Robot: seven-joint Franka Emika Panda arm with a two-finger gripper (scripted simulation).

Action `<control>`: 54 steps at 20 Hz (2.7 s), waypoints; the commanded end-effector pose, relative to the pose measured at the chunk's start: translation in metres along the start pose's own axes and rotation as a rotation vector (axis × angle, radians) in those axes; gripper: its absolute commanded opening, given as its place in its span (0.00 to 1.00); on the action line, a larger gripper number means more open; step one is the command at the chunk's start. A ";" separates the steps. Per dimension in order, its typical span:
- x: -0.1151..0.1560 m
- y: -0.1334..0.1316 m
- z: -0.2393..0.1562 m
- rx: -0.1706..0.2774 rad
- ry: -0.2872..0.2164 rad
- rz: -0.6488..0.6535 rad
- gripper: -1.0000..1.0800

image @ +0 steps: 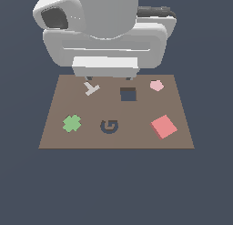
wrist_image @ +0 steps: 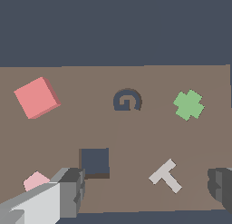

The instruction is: Insert a designated object into the corresponding slot on a board.

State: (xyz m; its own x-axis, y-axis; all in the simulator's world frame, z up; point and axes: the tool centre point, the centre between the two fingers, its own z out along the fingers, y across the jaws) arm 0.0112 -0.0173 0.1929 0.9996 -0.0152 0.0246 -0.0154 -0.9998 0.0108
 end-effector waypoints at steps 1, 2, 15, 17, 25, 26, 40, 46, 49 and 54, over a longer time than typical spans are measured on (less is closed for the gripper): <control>0.000 0.000 0.000 0.000 0.000 0.000 0.96; 0.000 0.000 0.000 0.000 0.000 -0.001 0.96; 0.024 -0.039 0.036 0.006 -0.005 -0.124 0.96; 0.031 -0.052 0.047 0.008 -0.007 -0.162 0.96; 0.055 -0.115 0.100 0.014 -0.014 -0.345 0.96; 0.057 -0.122 0.105 0.015 -0.015 -0.365 0.96; 0.066 -0.173 0.143 0.017 -0.021 -0.504 0.96; 0.066 -0.172 0.149 0.017 -0.022 -0.503 0.96; 0.065 -0.173 0.159 0.017 -0.022 -0.504 0.96; 0.065 -0.173 0.163 0.017 -0.021 -0.505 0.00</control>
State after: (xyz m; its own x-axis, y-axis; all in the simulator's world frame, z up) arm 0.0831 0.1527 0.0307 0.8828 0.4698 -0.0006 0.4698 -0.8828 0.0001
